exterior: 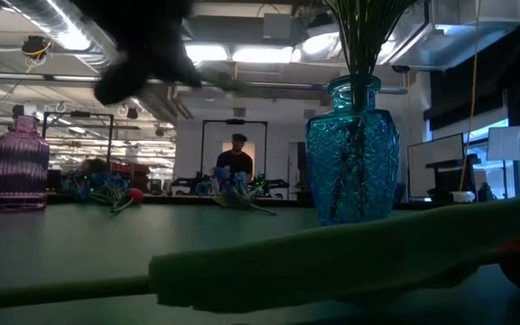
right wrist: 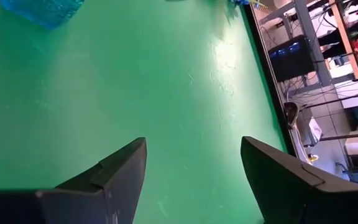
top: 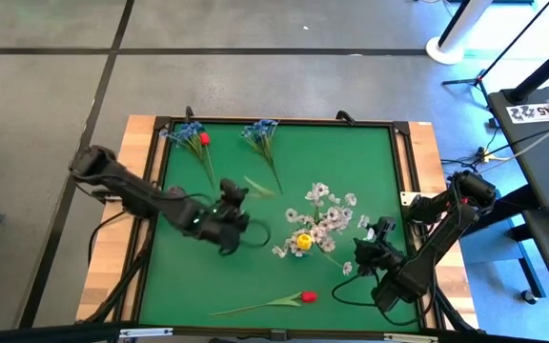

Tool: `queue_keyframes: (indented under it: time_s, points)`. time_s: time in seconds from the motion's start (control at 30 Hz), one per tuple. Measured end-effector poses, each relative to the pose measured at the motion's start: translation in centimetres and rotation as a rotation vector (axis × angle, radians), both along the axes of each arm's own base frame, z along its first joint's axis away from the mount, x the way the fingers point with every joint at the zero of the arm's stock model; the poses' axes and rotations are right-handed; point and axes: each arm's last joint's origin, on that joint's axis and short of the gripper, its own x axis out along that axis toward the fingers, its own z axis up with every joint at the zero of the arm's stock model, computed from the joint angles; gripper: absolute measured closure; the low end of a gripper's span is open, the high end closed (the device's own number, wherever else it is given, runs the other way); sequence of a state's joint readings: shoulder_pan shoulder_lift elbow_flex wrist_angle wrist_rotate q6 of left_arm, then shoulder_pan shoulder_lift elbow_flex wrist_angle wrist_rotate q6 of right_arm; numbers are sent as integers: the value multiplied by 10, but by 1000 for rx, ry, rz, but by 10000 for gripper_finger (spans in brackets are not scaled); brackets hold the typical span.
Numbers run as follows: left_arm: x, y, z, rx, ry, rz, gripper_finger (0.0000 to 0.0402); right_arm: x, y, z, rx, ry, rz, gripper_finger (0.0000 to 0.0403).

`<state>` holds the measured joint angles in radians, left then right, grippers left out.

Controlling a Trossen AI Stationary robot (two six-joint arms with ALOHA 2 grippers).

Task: Sort flowers into vase by color
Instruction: Put the yellow flower into the blue vase

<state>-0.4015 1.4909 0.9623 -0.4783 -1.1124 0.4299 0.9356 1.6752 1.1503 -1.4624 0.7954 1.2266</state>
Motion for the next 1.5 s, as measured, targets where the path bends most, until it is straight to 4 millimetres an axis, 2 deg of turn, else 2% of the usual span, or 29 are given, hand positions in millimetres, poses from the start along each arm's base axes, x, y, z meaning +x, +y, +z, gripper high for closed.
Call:
queue_keyframes:
  time_s: [0.1,0.2,0.33,0.47,0.67,0.87,0.97,1.2,1.4,1.5]
  points:
    - [-15,-23,12,71,59,-147,400,0,0,0,-8,-2,3,141]
    - [-28,-44,16,204,137,-257,400,0,0,1,-13,-8,6,141]
    - [-41,-56,24,372,104,-215,401,-1,-1,1,-23,-2,6,141]
    - [-54,-62,35,403,101,-232,401,-2,-3,2,-33,-6,-12,141]
    - [-70,-56,54,403,88,-250,401,-3,-8,5,-64,-33,-56,141]
    - [-87,-40,67,419,177,-303,401,7,-17,6,-74,-63,-99,141]
    - [-90,-38,71,416,220,-357,401,14,-24,6,-65,-74,-149,141]
    - [-84,-31,70,461,358,-419,399,28,-35,3,-14,-82,-248,141]
    - [-73,-18,73,468,421,-401,398,36,-34,-1,73,-134,-280,141]
    - [-68,-15,81,481,440,-419,397,37,-32,-1,104,-172,-304,141]
